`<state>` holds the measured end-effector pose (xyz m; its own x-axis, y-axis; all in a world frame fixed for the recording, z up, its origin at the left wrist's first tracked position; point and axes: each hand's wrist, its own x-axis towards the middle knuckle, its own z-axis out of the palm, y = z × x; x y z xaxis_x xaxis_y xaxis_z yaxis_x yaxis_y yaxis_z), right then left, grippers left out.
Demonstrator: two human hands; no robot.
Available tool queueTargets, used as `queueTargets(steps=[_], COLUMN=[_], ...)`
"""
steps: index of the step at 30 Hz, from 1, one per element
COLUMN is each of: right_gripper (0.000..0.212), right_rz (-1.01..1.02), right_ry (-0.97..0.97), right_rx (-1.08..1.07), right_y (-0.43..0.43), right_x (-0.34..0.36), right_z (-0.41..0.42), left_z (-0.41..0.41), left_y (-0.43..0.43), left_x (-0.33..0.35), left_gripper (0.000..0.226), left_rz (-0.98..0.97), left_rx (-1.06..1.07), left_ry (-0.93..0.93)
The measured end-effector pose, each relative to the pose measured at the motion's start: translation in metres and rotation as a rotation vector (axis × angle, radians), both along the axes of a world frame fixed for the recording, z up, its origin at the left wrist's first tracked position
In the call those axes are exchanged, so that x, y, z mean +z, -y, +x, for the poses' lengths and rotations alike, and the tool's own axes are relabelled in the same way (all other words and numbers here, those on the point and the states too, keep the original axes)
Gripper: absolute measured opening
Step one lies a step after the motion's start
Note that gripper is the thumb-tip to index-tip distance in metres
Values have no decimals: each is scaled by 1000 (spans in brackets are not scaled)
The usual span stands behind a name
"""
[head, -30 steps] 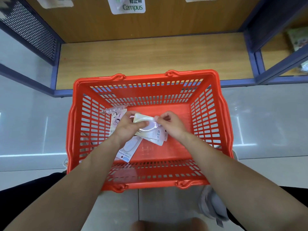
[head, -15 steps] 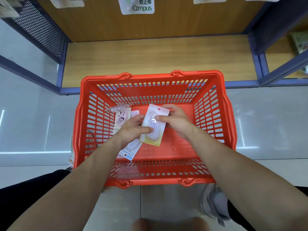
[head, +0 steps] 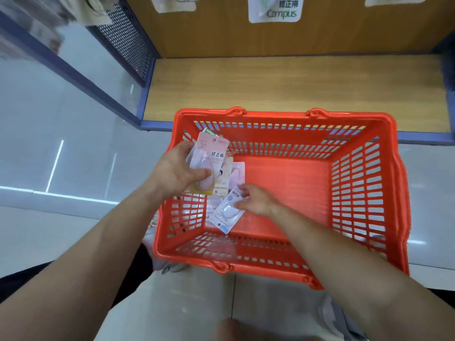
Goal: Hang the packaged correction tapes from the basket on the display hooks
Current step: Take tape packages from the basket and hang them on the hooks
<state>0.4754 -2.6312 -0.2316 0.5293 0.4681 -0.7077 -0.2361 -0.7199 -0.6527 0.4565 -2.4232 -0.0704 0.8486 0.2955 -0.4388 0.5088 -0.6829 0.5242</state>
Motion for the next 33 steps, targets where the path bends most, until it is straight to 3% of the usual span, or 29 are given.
queueTargets(steps=[3,6,11,17,21,23,27,30,33], right_gripper=[82,69,89,61,70,64,40,38,42], right_rz=[-104,-215,-171,-78,-64,-71,24,55,54], right_ry=[87,196,210,157,148,133,13,-102,-88], right_rx=[106,225,106,209,348,402,35,-259,-441], right_y=[-11,-12,-13,-5,-7,-6,12,17,5], right_x=[-7,-8,-13,-9,-2,-1,-2,0,-2], right_z=[-4,-6,-8,1,4,8,18,25,23], left_z=[-10,-12,-19,-19,-20,-20,-20,-22,-24], left_y=[-16,-26,-39,-37,-39,-39,-40,-40,-39], left_x=[18,33,35,32,29,29,29,28,29], left_gripper=[52,44,45,47,45,44,46,46,46], left_rz=[29,81,-84,-159,-184,-186,-205,-224,-230], left_rx=[28,81,257,295,314,310,310,331,337], left_ry=[44,75,98,104,118,119,120,131,140])
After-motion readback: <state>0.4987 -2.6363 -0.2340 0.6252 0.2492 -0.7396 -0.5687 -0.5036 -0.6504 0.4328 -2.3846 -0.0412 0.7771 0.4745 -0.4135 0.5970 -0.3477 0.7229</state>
